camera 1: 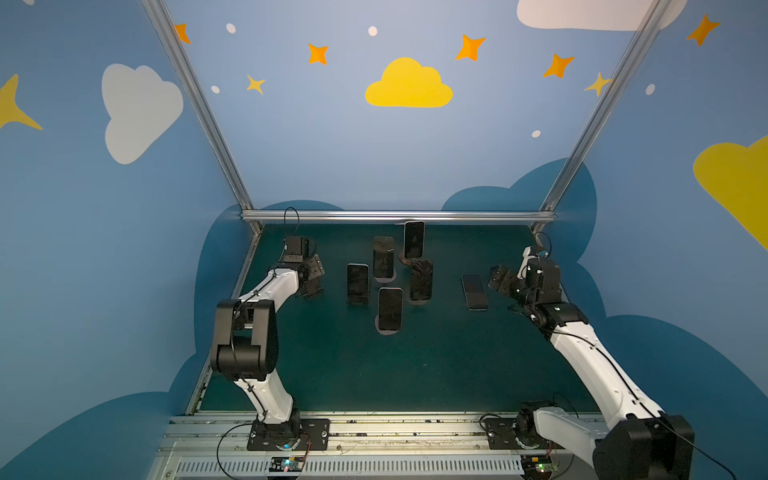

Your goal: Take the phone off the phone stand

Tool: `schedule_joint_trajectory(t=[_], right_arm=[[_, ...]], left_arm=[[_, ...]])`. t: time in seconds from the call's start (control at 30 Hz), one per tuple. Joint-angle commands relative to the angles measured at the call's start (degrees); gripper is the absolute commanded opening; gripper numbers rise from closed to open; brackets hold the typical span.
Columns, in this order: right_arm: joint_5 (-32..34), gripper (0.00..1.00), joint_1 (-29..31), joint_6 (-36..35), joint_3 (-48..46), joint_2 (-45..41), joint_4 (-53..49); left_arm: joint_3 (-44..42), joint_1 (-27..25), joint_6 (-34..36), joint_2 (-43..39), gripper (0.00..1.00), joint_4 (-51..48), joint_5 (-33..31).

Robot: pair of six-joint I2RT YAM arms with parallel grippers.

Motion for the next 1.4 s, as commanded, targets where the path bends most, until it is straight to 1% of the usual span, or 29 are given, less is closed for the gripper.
schedule_joint_trajectory(t=[0.0,0.1,0.17,0.2,0.23,0.3,0.33,0.4,0.5,0.6,0.67,0.77,0.87,0.97,1.03,1.13,1.2,1.27,1.37], right_arm=[[-2.7,0.96,-0.2,-0.3,-0.7,-1.4,1.0],[-5.6,0.96,-0.1,-1.1,-0.4,-1.3,1.4],[-6.5,0.96,-0.1,-1.0,0.0,-1.4,0.8],[-6.6,0.96,0.0,-1.0,0.4,-1.5,0.4],[-6.6,0.96,0.2,-0.9,0.7,-2.0,-0.1],[-6.0,0.96,0.8,-0.7,0.9,-2.9,-0.7],[-5.8,0.96,1.2,-0.5,1.1,-3.5,-1.3],[-5.1,0.96,3.0,-0.5,1.7,-4.6,-2.7],[-1.7,0.96,7.3,-0.1,1.9,-6.8,-5.4],[3.0,0.96,14.4,1.7,1.5,-9.3,-7.3],[7.6,0.96,20.2,2.8,1.3,-10.3,-7.7],[15.3,0.96,29.4,5.1,2.3,-10.0,-8.4],[23.0,0.96,38.6,7.8,4.8,-6.3,-8.7],[32.6,0.96,47.4,10.9,8.5,0.3,-9.8],[35.0,0.96,51.3,11.5,11.4,5.7,-9.1],[36.9,0.96,54.5,12.9,17.7,13.4,-11.1],[38.1,0.96,55.6,13.2,20.7,17.4,-11.4],[38.0,0.96,55.8,14.3,23.2,20.2,-12.0],[37.0,0.96,55.9,14.0,26.7,24.1,-12.9]], left_arm=[[2.0,0.2,0.2,-4.6,0.94,-2.5,-0.9],[2.0,0.2,-0.8,-9.3,0.98,-4.2,-3.1],[2.2,0.2,-2.6,-12.5,0.99,-6.2,-4.7],[2.4,0.2,-3.7,-14.5,0.99,-7.7,-4.5],[2.3,0.2,-3.7,-16.5,0.99,-8.8,-2.8],[1.9,0.0,-7.3,-20.4,0.99,-11.7,-1.6],[1.1,-0.2,-8.5,-22.7,0.99,-13.0,0.1],[-2.2,-1.3,-10.8,-28.2,0.99,-13.4,2.6],[-9.6,-3.1,-12.4,-37.9,1.00,-10.6,7.4],[-14.6,-3.7,-13.1,-44.9,1.00,-7.6,10.1],[-16.4,-3.8,-13.4,-47.4,1.00,-6.0,10.1],[-17.7,-3.8,-15.1,-48.2,1.00,-5.2,11.3],[-17.4,-3.9,-15.9,-48.1,1.00,-5.5,15.1],[-17.4,-3.9,-17.5,-48.6,1.00,-6.1,16.8],[-18.2,-3.9,-18.1,-49.3,1.00,-5.5,17.8],[-18.1,-4.2,-17.6,-49.9,1.00,-6.7,17.5],[-18.2,-4.5,-17.6,-50.5,1.00,-7.0,17.1],[-18.4,-4.9,-17.8,-51.1,1.00,-6.7,17.4],[-18.7,-5.3,-18.4,-51.4,1.00,-6.0,18.5]])
